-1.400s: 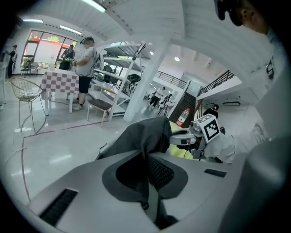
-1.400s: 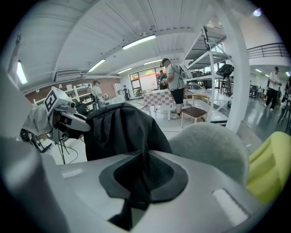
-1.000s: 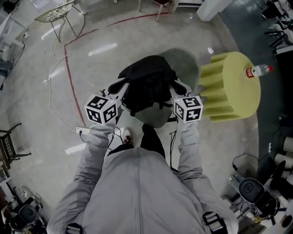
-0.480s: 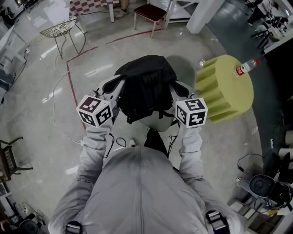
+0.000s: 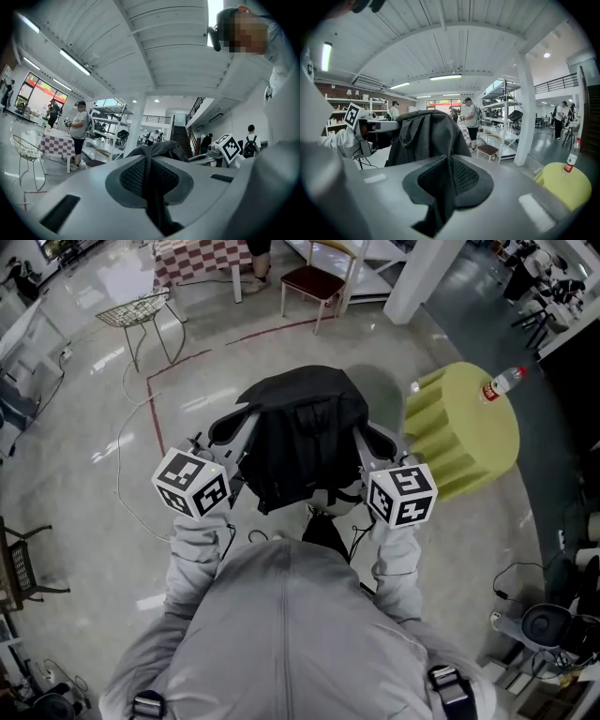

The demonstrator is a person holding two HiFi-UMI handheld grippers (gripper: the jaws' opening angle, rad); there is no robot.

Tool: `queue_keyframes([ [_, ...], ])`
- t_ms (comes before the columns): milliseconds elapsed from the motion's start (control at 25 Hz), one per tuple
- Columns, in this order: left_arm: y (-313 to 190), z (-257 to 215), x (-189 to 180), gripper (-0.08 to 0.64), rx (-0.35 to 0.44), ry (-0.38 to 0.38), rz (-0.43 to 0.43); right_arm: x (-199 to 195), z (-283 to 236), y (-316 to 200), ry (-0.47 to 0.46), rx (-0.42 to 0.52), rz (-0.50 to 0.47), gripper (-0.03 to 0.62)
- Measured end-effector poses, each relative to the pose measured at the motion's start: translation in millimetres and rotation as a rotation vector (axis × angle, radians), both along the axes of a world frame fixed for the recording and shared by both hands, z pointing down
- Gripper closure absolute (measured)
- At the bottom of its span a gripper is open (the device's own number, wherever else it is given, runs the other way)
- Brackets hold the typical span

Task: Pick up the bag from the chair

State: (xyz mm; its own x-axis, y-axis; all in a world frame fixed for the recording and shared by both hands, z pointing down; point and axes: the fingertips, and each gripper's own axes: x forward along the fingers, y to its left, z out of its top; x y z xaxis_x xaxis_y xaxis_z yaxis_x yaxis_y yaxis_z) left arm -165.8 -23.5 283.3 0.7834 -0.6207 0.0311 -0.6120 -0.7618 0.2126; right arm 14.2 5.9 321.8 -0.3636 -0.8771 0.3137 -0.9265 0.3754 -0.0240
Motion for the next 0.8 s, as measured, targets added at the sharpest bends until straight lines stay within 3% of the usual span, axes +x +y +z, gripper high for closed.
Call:
queue_keyframes([
  [280, 23, -9, -4, 0.538, 0.007, 0.019, -0.006, -3, -9, 21, -0.004, 0.032, -0.012, 0.548],
  [800, 28, 1, -11, 0.539, -0.023, 0.026, -0.040, -10, 0, 26, -0.009, 0.009, -0.042, 0.548],
])
